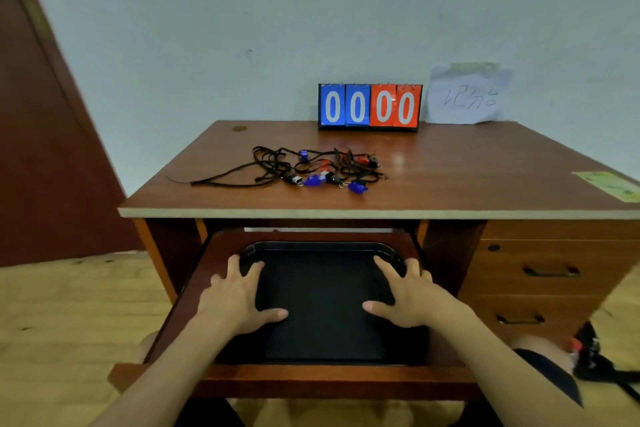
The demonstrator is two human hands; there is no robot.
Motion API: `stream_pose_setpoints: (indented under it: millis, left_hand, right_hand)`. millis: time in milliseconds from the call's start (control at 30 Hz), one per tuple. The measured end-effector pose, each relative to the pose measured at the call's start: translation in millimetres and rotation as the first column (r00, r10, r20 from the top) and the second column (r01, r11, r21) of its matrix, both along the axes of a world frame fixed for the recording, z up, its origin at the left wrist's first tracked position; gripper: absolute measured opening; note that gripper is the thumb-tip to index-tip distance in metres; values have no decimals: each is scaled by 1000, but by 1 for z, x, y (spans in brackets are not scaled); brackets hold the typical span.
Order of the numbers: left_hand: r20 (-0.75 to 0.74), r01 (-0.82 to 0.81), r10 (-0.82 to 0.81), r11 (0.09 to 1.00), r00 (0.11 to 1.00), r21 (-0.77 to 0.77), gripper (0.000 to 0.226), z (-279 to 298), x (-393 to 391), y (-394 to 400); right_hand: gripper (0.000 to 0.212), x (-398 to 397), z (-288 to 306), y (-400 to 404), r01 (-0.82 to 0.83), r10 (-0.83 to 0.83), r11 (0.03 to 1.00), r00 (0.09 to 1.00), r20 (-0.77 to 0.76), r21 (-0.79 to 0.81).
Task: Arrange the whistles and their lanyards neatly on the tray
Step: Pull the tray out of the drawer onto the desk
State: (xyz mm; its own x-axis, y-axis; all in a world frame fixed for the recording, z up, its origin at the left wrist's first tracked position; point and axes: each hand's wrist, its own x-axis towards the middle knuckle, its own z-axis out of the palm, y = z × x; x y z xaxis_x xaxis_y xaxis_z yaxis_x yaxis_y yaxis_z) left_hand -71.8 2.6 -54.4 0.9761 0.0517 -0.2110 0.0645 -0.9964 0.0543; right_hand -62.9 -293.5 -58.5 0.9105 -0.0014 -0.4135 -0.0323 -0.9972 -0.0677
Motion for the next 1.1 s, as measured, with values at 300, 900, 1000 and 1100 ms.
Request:
stream_pose_setpoints:
  millis: [300, 900, 1000, 1100]
  left_hand:
    - [47, -25, 25, 1000, 999, 9, 125, 12, 6, 4]
    - [56, 77, -79, 996, 995, 44, 107, 84, 51, -15]
    - [30, 78, -80, 994, 996, 76, 111, 86, 76, -14]
    - [10, 67, -68, 994, 998, 81, 111, 86, 100, -13]
  right_hand:
    - [126, 7, 10, 5, 66, -66, 998, 998, 21, -2]
    - [86, 35, 87, -32, 58, -62, 998, 982, 181, 27]
    - [77, 54, 91, -27, 40, -40, 999, 982, 186, 4]
    - [71, 74, 90, -20, 52, -54, 999, 979, 198, 11]
